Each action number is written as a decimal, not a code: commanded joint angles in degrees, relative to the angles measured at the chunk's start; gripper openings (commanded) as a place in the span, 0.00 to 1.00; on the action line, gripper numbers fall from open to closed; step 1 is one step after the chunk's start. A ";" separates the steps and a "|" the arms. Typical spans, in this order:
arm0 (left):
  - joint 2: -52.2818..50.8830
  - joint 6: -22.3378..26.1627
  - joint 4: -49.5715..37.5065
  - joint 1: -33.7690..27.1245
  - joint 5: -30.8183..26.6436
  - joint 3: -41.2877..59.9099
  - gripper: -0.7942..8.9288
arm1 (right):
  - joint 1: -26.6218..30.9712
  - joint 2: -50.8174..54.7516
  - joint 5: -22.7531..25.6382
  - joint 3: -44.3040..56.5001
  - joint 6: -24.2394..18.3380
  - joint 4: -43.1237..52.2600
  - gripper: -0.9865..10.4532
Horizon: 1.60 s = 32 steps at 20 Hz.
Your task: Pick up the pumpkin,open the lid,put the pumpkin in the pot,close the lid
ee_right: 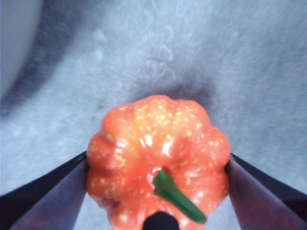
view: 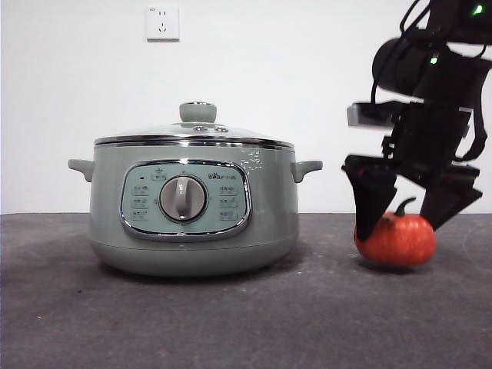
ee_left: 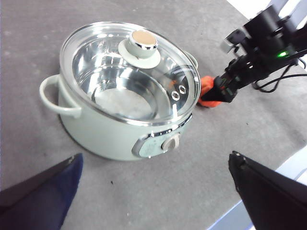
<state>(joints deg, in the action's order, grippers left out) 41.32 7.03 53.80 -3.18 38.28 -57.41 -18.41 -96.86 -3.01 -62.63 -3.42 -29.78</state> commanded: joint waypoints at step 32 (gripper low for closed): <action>51.54 -3.96 -37.07 26.12 -22.16 -17.09 0.86 | -0.90 35.71 -3.08 -0.02 2.93 -11.39 0.08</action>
<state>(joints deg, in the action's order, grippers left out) 92.66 2.42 17.43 22.74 16.01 -74.37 -19.16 -61.21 -6.00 -62.67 -1.04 -41.43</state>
